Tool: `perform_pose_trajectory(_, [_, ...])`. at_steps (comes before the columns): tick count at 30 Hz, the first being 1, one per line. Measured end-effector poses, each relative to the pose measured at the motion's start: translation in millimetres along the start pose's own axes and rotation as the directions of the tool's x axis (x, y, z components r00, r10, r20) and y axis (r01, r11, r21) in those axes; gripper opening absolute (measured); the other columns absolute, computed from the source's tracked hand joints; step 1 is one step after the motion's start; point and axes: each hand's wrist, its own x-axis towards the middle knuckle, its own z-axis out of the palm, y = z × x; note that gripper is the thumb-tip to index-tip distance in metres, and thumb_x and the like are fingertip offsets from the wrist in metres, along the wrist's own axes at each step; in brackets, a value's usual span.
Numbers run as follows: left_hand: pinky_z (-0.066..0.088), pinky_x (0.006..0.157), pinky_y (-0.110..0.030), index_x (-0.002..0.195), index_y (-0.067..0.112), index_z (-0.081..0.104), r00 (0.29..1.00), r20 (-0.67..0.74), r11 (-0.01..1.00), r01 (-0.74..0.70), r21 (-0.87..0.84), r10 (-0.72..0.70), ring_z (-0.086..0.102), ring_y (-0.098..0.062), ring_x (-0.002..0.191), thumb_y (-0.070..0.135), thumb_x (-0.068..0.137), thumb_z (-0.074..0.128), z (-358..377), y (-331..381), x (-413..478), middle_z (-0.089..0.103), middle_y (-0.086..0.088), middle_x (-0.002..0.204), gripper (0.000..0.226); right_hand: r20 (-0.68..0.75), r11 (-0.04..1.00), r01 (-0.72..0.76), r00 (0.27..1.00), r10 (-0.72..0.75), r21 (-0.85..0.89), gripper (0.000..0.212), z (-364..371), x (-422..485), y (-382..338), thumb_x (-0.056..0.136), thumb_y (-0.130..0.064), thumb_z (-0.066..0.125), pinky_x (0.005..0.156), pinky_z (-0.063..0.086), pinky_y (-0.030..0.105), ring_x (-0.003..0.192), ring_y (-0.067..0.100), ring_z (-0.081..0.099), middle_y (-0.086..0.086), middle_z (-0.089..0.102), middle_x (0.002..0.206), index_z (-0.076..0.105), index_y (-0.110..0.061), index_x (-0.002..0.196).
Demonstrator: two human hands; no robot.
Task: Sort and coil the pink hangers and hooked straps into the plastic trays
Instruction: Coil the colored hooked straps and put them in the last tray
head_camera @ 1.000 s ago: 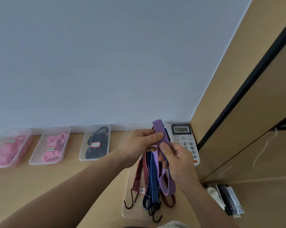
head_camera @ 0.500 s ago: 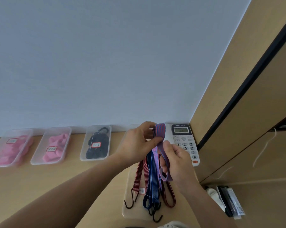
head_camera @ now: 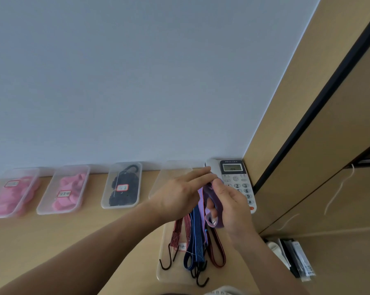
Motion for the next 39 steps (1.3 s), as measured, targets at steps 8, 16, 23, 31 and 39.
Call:
perform_pose_trajectory(8, [0.049, 0.085, -0.049, 0.1, 0.013, 0.069, 0.73, 0.428, 0.289, 0.632, -0.719, -0.534, 0.065, -0.027, 0.077, 0.033, 0.097, 0.054, -10, 20, 21, 0.069, -0.013, 0.087, 0.025, 0.025, 0.997, 0.067, 0.998, -0.066, -0.031, 0.024, 1, 4, 6, 0.087, -0.043, 0.058, 0.045, 0.042, 0.025, 0.045, 0.013, 0.049, 0.002, 0.063, 0.063, 0.067, -0.027, 0.073])
perform_pose_trajectory(16, [0.048, 0.096, -0.056, 0.109, 0.001, 0.061, 0.708, 0.365, 0.251, 0.604, -0.756, -0.605, 0.066, -0.033, 0.086, 0.005, 0.095, 0.059, -18, 17, 23, 0.071, -0.025, 0.103, 0.015, 0.013, 0.984, 0.1, 0.995, -0.099, -0.151, 0.03, -1, 5, 7, 0.08, -0.051, 0.064, 0.043, 0.04, 0.025, 0.042, 0.016, 0.05, 0.004, 0.06, 0.053, 0.063, -0.024, 0.068])
perform_pose_trajectory(23, [0.053, 0.089, -0.052, 0.115, 0.0, 0.058, 0.742, 0.325, 0.348, 0.593, -0.726, -0.586, 0.065, -0.037, 0.09, -0.003, 0.096, 0.054, -24, 13, 20, 0.07, -0.026, 0.105, 0.02, 0.004, 0.977, 0.073, 0.997, -0.074, -0.199, 0.036, 0, 6, 8, 0.075, -0.053, 0.067, 0.039, 0.039, 0.021, 0.038, 0.015, 0.048, 0.006, 0.058, 0.049, 0.06, -0.022, 0.058])
perform_pose_trajectory(31, [0.055, 0.089, -0.046, 0.115, 0.024, 0.06, 0.806, 0.177, 0.625, 0.558, -0.546, -0.564, 0.073, -0.016, 0.089, 0.03, 0.083, 0.061, -18, 12, 17, 0.075, 0.008, 0.102, 0.033, 0.022, 0.99, 0.064, 0.998, -0.062, -0.124, 0.042, 4, 6, 6, 0.081, -0.05, 0.06, 0.042, 0.043, 0.021, 0.043, 0.018, 0.054, 0.011, 0.062, 0.053, 0.061, -0.011, 0.067])
perform_pose_trajectory(39, [0.055, 0.056, -0.037, 0.123, 0.016, 0.058, 0.996, -0.082, 0.995, 0.048, 0.09, -0.041, 0.07, -0.025, 0.073, 0.027, 0.092, 0.047, -12, 2, 8, 0.074, 0.0, 0.094, 0.035, -0.001, 0.998, 0.056, 0.998, -0.056, 0.006, 0.08, 9, 10, -2, 0.074, -0.073, 0.058, 0.042, 0.035, 0.027, 0.039, 0.023, 0.044, 0.013, 0.05, 0.045, 0.053, 0.007, 0.066])
